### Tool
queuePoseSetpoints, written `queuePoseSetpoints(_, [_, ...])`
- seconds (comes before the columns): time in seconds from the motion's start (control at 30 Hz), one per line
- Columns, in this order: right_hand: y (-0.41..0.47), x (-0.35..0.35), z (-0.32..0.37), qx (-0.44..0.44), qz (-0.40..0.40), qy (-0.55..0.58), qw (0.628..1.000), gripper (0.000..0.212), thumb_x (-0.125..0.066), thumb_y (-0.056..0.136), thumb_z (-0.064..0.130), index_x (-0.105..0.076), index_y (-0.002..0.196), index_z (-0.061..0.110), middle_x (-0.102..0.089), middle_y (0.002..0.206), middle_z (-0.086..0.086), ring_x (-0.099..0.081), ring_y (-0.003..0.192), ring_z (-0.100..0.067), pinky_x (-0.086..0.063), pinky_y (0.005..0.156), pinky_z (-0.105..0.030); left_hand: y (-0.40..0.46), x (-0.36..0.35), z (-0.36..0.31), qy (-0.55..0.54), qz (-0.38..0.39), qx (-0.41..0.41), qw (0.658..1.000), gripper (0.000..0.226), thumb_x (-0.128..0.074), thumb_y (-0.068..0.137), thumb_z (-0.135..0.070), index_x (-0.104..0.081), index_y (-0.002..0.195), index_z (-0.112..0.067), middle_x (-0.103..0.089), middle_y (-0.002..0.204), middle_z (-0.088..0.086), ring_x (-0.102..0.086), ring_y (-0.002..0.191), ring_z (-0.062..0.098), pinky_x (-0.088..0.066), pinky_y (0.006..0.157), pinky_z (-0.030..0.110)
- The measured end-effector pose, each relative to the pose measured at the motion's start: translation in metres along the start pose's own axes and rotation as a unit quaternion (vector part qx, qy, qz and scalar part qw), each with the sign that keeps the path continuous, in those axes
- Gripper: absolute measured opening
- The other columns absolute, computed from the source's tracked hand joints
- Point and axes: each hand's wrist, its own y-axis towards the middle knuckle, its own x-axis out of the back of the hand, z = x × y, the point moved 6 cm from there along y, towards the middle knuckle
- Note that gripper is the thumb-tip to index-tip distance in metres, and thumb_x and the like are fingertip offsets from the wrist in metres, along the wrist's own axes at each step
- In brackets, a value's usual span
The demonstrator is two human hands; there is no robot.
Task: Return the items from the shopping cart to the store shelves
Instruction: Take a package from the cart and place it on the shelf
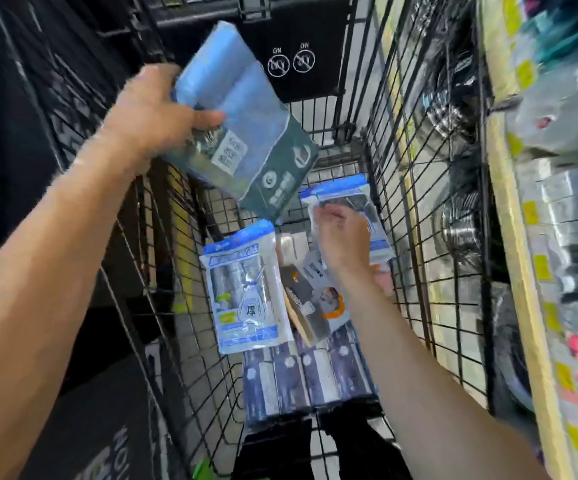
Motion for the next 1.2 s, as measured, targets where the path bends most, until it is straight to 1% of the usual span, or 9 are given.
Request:
queuePoseSetpoints(0.13, [-0.024, 0.019, 0.042, 0.008, 0.002, 0.175, 0.984, 0.027, -0.062, 0.094, 0.041, -0.070, 0.104, 0.018, -0.075, 0.106, 0.000, -0.069, 0.103, -0.017, -0.051, 0.099, -0.045, -0.027, 0.018, -0.053, -0.159, 0.104, -0.051, 0.980, 0.031, -0.078, 0.082, -0.019, -0.068, 0.111, -0.020, -0.077, 0.087, -0.012, -0.073, 0.072, 0.004, -0.060, 0.059, 0.024])
queuePoseSetpoints(0.27, [-0.054, 0.091, 0.089, 0.092, -0.071, 0.278, 0.954, 0.022, -0.058, 0.100, 0.020, -0.069, 0.095, 0.001, -0.070, 0.079, 0.009, -0.061, 0.066, 0.008, -0.049, 0.068, -0.014, -0.054, 0.038, -0.119, -0.227, 0.146, -0.122, 0.955, 0.044, -0.079, 0.073, -0.027, -0.069, 0.113, -0.013, -0.078, 0.088, -0.008, -0.073, 0.073, 0.005, -0.061, 0.063, 0.023])
queuePoseSetpoints(0.33, [-0.069, 0.124, 0.107, 0.147, -0.094, 0.282, 0.943, 0.020, -0.061, 0.097, 0.010, -0.061, 0.077, 0.011, -0.063, 0.062, 0.017, -0.054, 0.057, 0.008, -0.043, 0.060, -0.009, -0.060, 0.046, -0.149, -0.235, 0.144, -0.147, 0.950, 0.019, -0.073, 0.080, -0.019, -0.073, 0.099, -0.016, -0.078, 0.082, -0.011, -0.072, 0.067, 0.001, -0.061, 0.062, 0.022])
queuePoseSetpoints(0.53, [-0.097, 0.232, 0.125, 0.193, -0.192, 0.365, 0.890, 0.013, -0.070, 0.087, 0.010, -0.070, 0.100, 0.012, -0.076, 0.099, -0.003, -0.069, 0.090, -0.016, -0.057, 0.081, -0.033, -0.088, 0.010, -0.261, -0.167, 0.252, -0.189, 0.934, 0.035, -0.079, 0.064, -0.032, -0.074, 0.095, -0.016, -0.079, 0.093, -0.008, -0.072, 0.070, 0.000, -0.058, 0.061, 0.016])
queuePoseSetpoints(0.7, [-0.134, 0.324, 0.107, 0.210, -0.290, 0.356, 0.863, 0.021, -0.066, 0.093, 0.006, -0.066, 0.113, -0.002, -0.075, 0.105, -0.013, -0.071, 0.094, -0.024, -0.060, 0.085, -0.042, -0.108, -0.053, -0.335, -0.016, 0.306, -0.254, 0.918, 0.008, -0.076, 0.083, -0.025, -0.070, 0.088, -0.026, -0.071, 0.089, -0.021, -0.063, 0.081, -0.006, -0.044, 0.085, 0.017])
queuePoseSetpoints(0.83, [-0.159, 0.380, 0.084, 0.179, -0.389, 0.317, 0.846, 0.016, -0.071, 0.090, 0.015, -0.071, 0.106, 0.009, -0.076, 0.094, -0.007, -0.074, 0.084, -0.019, -0.059, 0.072, -0.031, -0.142, -0.105, -0.382, -0.008, 0.343, -0.304, 0.889, 0.028, -0.073, 0.089, -0.019, -0.071, 0.117, -0.016, -0.074, 0.110, -0.004, -0.067, 0.101, 0.010, -0.049, 0.086, 0.020])
queuePoseSetpoints(0.93, [-0.178, 0.412, 0.075, 0.171, -0.431, 0.282, 0.840, 0.018, -0.073, 0.088, 0.013, -0.072, 0.105, 0.010, -0.076, 0.090, 0.000, -0.072, 0.080, -0.011, -0.056, 0.068, -0.023, -0.158, -0.133, -0.415, -0.012, 0.296, -0.358, 0.885, 0.027, -0.084, 0.078, -0.023, -0.077, 0.102, -0.011, -0.075, 0.094, 0.009, -0.065, 0.085, 0.017, -0.050, 0.078, 0.033])
queuePoseSetpoints(1.07, [-0.200, 0.451, 0.065, 0.167, -0.492, 0.226, 0.824, 0.027, -0.072, 0.086, 0.008, -0.070, 0.113, 0.011, -0.074, 0.097, 0.006, -0.069, 0.085, -0.002, -0.054, 0.071, -0.015, -0.181, -0.166, -0.462, -0.051, 0.257, -0.379, 0.888, 0.056, -0.092, 0.050, -0.054, -0.073, 0.082, -0.012, -0.063, 0.065, -0.011, -0.056, 0.059, 0.009, -0.047, 0.061, 0.024])
queuePoseSetpoints(1.2, [-0.209, 0.489, 0.048, 0.162, -0.552, 0.206, 0.791, 0.033, -0.070, 0.088, 0.009, -0.068, 0.120, 0.006, -0.074, 0.108, -0.006, -0.071, 0.097, -0.014, -0.058, 0.079, -0.020, -0.212, -0.202, -0.509, -0.086, 0.236, -0.406, 0.878, 0.041, -0.094, 0.064, -0.026, -0.065, 0.090, -0.012, -0.053, 0.065, -0.007, -0.047, 0.058, 0.009, -0.040, 0.060, 0.023])
